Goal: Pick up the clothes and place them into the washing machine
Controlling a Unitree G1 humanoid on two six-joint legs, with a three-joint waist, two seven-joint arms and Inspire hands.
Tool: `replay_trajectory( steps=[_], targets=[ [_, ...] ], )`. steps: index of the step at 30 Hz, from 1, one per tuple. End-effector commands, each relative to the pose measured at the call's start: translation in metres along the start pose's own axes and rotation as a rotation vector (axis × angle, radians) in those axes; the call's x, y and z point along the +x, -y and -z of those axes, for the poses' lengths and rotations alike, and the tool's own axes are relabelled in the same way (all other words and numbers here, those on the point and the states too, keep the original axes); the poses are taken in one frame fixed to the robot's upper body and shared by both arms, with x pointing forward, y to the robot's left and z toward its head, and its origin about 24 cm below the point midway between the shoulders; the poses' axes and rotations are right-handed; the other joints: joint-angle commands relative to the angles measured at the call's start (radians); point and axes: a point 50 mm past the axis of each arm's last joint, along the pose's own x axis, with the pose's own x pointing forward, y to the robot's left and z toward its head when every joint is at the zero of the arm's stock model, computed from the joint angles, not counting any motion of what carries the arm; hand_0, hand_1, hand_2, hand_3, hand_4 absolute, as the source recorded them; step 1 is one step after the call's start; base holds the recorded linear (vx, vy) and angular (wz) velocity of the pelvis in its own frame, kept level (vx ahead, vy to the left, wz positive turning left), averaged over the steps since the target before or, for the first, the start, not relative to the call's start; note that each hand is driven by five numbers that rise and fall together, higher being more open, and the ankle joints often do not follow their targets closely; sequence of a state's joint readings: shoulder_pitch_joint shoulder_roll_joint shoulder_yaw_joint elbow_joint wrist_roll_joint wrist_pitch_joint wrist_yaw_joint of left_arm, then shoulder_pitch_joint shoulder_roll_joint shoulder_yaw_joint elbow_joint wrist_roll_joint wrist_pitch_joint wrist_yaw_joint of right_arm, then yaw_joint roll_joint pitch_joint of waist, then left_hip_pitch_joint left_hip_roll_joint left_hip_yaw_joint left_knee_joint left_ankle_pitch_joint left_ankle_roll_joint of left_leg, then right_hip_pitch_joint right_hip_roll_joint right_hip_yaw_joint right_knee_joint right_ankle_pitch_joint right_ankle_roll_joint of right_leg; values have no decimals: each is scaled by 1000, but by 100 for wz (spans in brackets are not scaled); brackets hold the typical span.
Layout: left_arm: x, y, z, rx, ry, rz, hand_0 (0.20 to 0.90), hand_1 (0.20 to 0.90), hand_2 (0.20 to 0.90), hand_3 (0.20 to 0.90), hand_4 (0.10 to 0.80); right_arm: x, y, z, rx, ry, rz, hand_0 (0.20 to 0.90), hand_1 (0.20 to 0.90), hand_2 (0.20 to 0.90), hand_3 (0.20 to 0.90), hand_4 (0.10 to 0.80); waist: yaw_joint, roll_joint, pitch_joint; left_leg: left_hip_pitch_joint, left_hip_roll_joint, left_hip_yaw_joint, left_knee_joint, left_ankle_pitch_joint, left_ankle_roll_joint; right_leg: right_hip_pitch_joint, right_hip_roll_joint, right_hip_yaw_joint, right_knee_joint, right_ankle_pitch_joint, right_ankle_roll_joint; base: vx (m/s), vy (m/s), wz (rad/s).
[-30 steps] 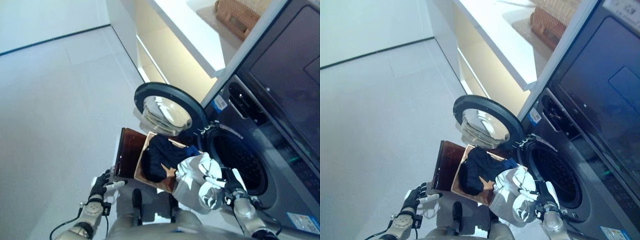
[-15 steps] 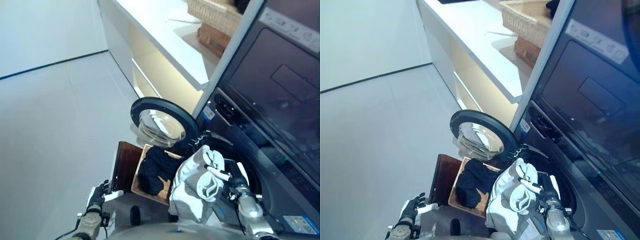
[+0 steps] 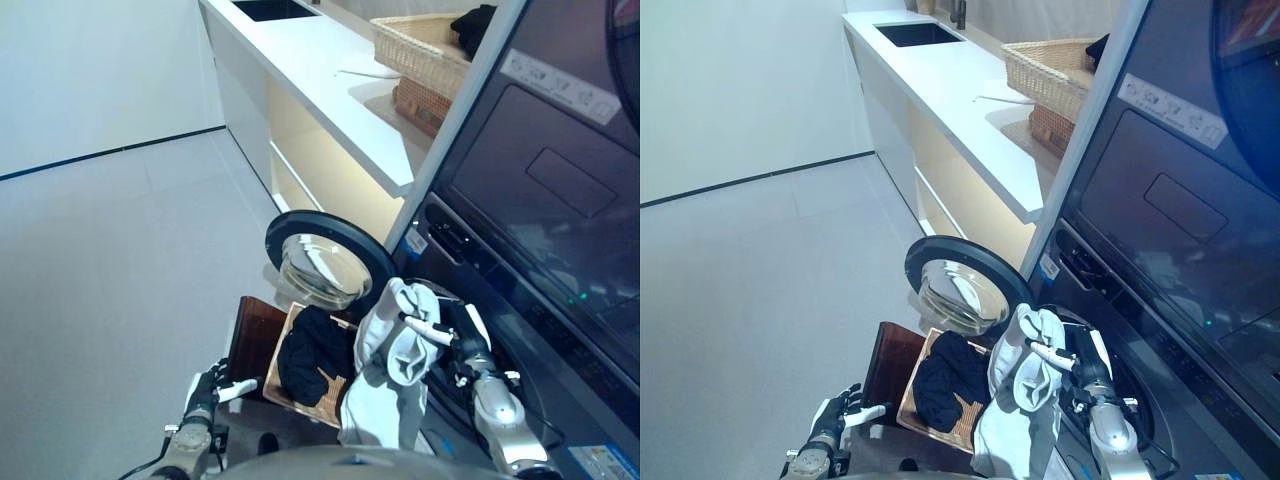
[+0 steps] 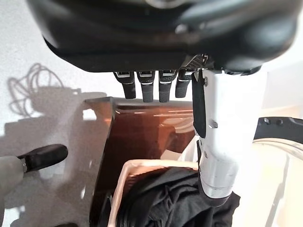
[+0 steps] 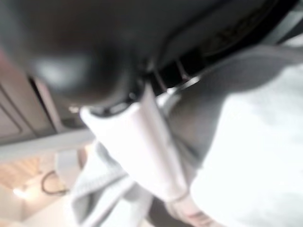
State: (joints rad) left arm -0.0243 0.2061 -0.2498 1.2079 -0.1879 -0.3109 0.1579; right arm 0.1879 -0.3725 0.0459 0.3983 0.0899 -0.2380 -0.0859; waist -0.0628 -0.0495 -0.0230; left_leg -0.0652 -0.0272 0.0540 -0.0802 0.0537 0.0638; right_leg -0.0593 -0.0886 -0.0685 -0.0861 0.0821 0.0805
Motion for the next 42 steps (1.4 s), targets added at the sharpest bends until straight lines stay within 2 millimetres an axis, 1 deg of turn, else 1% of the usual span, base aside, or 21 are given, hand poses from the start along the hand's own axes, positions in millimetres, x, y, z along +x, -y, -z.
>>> replay_trajectory(
  steps=[1,4,12,13,14,17,20,21,22,24,25,26,29,30,31,32,33,36,37,40,42],
  targets=[
    [10,-8,-33,21,133,-16,900,900,900,900,800,17,19,-79,42,387,46,200,200,200,200,300,25,-37,-66,25,33,-5,30,-77,-77,20,-10,-12,26,-60,24,0,0,0],
    [10,-7,-34,26,141,-8,900,900,900,900,800,14,20,-96,49,462,22,200,200,200,200,300,26,-39,-75,32,32,-5,34,-82,-76,29,-8,-13,29,-65,24,0,0,0],
    [10,-4,-38,39,159,7,900,900,900,900,800,16,27,-113,66,536,67,200,200,200,200,300,31,-38,-86,40,28,-6,40,-92,-72,43,-10,-15,27,-69,23,3,1,0],
    [10,-4,-38,45,164,11,900,900,900,900,800,16,29,-121,63,570,77,200,200,200,200,300,33,-38,-88,41,26,-5,46,-97,-71,45,-11,-14,28,-70,24,21,4,-4],
    [10,-4,-38,45,164,11,900,900,900,900,800,16,29,-121,63,570,77,200,200,200,200,300,33,-38,-88,41,26,-5,46,-97,-71,45,-11,-14,28,-70,24,21,9,-5],
    [9,-1,-41,54,179,18,900,900,900,900,800,18,35,-139,74,639,122,200,200,200,200,300,37,-40,-89,44,24,-5,54,-102,-68,51,-12,-12,27,-71,23,19,7,-4],
    [9,0,-44,52,192,14,900,900,900,900,800,19,35,-146,99,664,138,200,200,200,200,300,39,-42,-89,45,24,-4,55,-104,-67,51,-11,-11,28,-72,23,0,0,0],
    [9,2,-47,45,207,15,900,900,900,900,800,18,34,-158,102,705,133,200,200,200,200,300,41,-44,-90,46,24,-6,55,-103,-67,52,-10,-10,28,-73,23,0,0,0],
    [9,2,-47,45,207,14,900,900,900,900,800,18,34,-158,102,705,133,200,200,200,200,300,41,-44,-90,46,24,-6,55,-103,-67,52,-10,-10,28,-73,23,0,0,0],
    [10,4,-56,52,242,19,900,900,900,900,800,17,34,-180,77,790,116,200,200,200,200,300,44,-48,-93,47,26,-8,55,-103,-67,53,-9,-10,28,-76,22,0,0,0],
    [10,6,-60,51,262,25,900,900,900,900,800,17,33,-188,68,816,107,200,200,200,200,300,45,-49,-94,47,26,-9,55,-103,-67,53,-9,-10,29,-76,22,0,0,0],
    [10,6,-60,51,262,25,900,900,900,900,800,17,33,-188,68,816,107,200,200,200,200,300,45,-49,-93,47,26,-9,56,-103,-67,54,-9,-11,29,-76,22,0,0,0],
    [10,9,-68,58,287,37,900,900,900,900,800,18,32,-213,42,892,88,200,200,200,200,300,48,-54,-98,50,28,-8,55,-103,-68,57,-8,-11,31,-79,21,0,0,0],
    [11,11,-72,58,300,42,900,900,900,900,800,19,32,-223,43,921,81,200,200,200,200,300,49,-55,-100,51,29,-7,56,-103,-68,57,-8,-10,32,-78,20,-15,-15,-3],
    [11,15,-82,54,335,55,900,900,900,900,800,20,30,-240,39,967,65,200,200,200,200,300,50,-57,-102,53,29,-6,56,-104,-69,58,-7,-10,33,-79,19,-10,-10,-3],
    [11,15,-82,54,335,55,900,900,900,900,800,20,30,-240,39,967,65,200,200,200,200,300,50,-57,-102,53,29,-6,57,-104,-69,58,-7,-10,33,-79,19,0,0,0],
    [11,16,-84,53,342,56,900,900,900,900,800,20,29,-245,31,983,58,200,200,200,200,300,50,-58,-102,53,30,-5,58,-105,-69,59,-6,-10,34,-80,19,0,0,0],
    [10,22,-100,56,402,68,900,900,900,900,800,19,25,-274,7,1062,47,200,200,200,200,300,51,-61,-106,57,31,-3,60,-106,-70,63,-4,-8,36,-81,18,-5,-3,-1],
    [10,22,-100,56,402,68,900,900,900,900,800,19,25,-274,7,1062,47,200,200,200,200,300,51,-61,-106,57,31,-3,60,-106,-70,63,-4,-8,36,-81,18,0,0,0],
    [8,28,-114,56,455,90,900,900,900,900,800,20,22,-288,15,1094,37,200,200,200,200,300,51,-62,-107,58,31,0,60,-107,-71,65,-3,-9,37,-82,17,0,0,0],
    [6,32,-128,59,507,109,900,900,900,900,800,20,19,-299,49,1116,21,200,200,200,200,300,50,-60,-109,60,33,3,58,-105,-72,65,-2,-9,37,-82,16,-15,-1,-4]
  ],
)
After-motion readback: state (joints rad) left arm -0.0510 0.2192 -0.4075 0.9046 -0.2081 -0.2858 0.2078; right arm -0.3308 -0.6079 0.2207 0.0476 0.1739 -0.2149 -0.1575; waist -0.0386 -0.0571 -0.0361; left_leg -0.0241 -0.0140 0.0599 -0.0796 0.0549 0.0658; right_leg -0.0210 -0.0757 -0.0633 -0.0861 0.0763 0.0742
